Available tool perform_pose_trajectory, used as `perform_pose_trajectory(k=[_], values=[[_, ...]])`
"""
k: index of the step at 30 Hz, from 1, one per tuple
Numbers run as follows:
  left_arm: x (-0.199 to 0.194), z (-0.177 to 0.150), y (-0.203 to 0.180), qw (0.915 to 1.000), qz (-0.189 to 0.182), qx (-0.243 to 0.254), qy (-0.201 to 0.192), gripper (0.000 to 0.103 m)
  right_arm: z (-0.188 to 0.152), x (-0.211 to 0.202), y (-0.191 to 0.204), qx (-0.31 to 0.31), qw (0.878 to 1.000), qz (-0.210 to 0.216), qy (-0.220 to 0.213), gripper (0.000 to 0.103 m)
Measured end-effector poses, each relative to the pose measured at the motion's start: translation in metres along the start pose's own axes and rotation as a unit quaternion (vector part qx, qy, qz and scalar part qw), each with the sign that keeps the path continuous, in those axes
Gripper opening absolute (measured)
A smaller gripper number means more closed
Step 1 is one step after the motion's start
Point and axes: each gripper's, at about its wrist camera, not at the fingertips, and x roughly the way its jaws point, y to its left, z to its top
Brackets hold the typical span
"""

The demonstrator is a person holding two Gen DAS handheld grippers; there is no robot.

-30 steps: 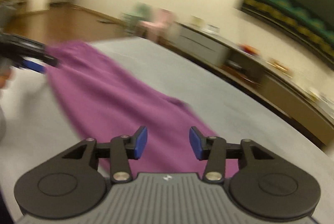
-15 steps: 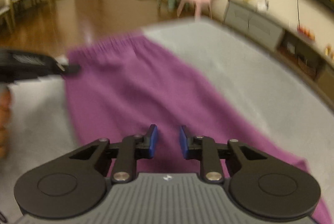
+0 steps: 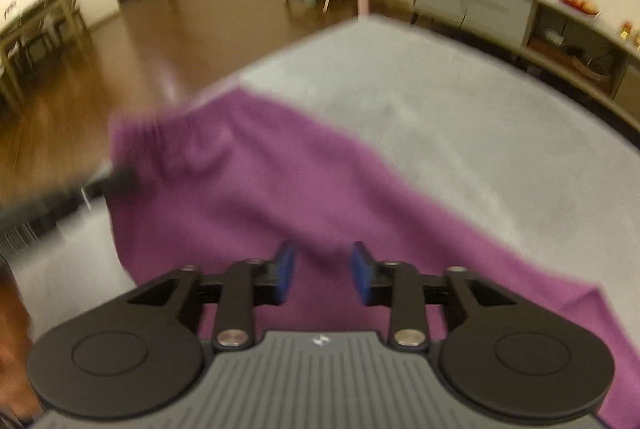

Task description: Fold clothes

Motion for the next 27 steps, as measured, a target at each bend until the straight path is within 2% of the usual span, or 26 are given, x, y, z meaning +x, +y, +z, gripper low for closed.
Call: perform_pose_trajectory(k=[2, 4, 5, 6, 7, 10, 12, 13, 14, 17, 20, 21, 22, 24, 27], values=[[0.001, 0.001, 0.014, 0.9992, 0.020, -0.036, 0.001, 0.001, 0.013, -0.006, 0.004, -0.006, 1.000, -0.004, -0.013, 0.052], [0.005, 0.006, 0.034, 0.9969, 0.036, -0.070, 0.010, 0.028, 0.012, -0.005, 0.014, -0.035, 0.999, -0.008, -0.002, 0.052], [0.006, 0.008, 0.043, 0.9958, 0.044, -0.080, 0.012, 0.035, 0.010, 0.000, 0.017, -0.045, 0.999, -0.012, 0.005, 0.052], [0.009, 0.009, 0.046, 0.9954, 0.051, -0.079, 0.014, 0.049, 0.007, 0.006, 0.018, -0.051, 0.999, -0.015, 0.012, 0.052], [0.013, 0.011, 0.049, 0.9953, 0.059, -0.074, 0.016, 0.056, 0.004, 0.013, 0.017, -0.050, 0.998, -0.017, 0.020, 0.052], [0.029, 0.012, 0.049, 0.9968, 0.039, -0.058, 0.037, 0.062, -0.009, 0.031, 0.011, -0.033, 0.999, -0.010, 0.041, 0.049], [0.041, 0.011, 0.050, 0.9969, 0.022, -0.057, 0.049, 0.051, -0.016, 0.036, 0.007, -0.022, 0.999, -0.002, 0.040, 0.051], [0.041, 0.011, 0.048, 0.9972, 0.017, -0.056, 0.046, 0.025, -0.017, 0.036, 0.005, -0.019, 0.999, 0.001, 0.038, 0.051], [0.039, 0.011, 0.045, 0.9976, 0.015, -0.053, 0.043, 0.008, -0.015, 0.036, 0.005, -0.021, 0.999, 0.002, 0.040, 0.051], [0.034, 0.013, 0.037, 0.9985, 0.006, -0.045, 0.031, 0.005, -0.012, 0.034, 0.004, -0.027, 0.999, 0.005, 0.045, 0.050], [0.029, 0.014, 0.028, 0.9991, -0.003, -0.037, 0.020, 0.005, -0.006, 0.029, 0.003, -0.030, 0.999, 0.001, 0.031, 0.026], [0.023, 0.014, 0.020, 0.9997, -0.003, -0.022, 0.008, 0.004, -0.003, 0.028, 0.003, -0.028, 0.999, -0.005, 0.021, 0.025], [0.016, 0.014, 0.006, 0.9999, -0.004, 0.009, -0.008, 0.004, -0.003, 0.031, 0.002, -0.027, 0.999, -0.009, 0.017, 0.024], [0.012, -0.004, -0.025, 0.9964, -0.021, 0.082, -0.013, 0.004, -0.006, 0.046, 0.002, -0.033, 0.999, -0.012, 0.030, 0.022], [0.009, -0.034, -0.070, 0.9802, -0.049, 0.192, -0.013, 0.004, -0.001, 0.045, -0.008, -0.019, 0.999, 0.003, 0.039, 0.020]])
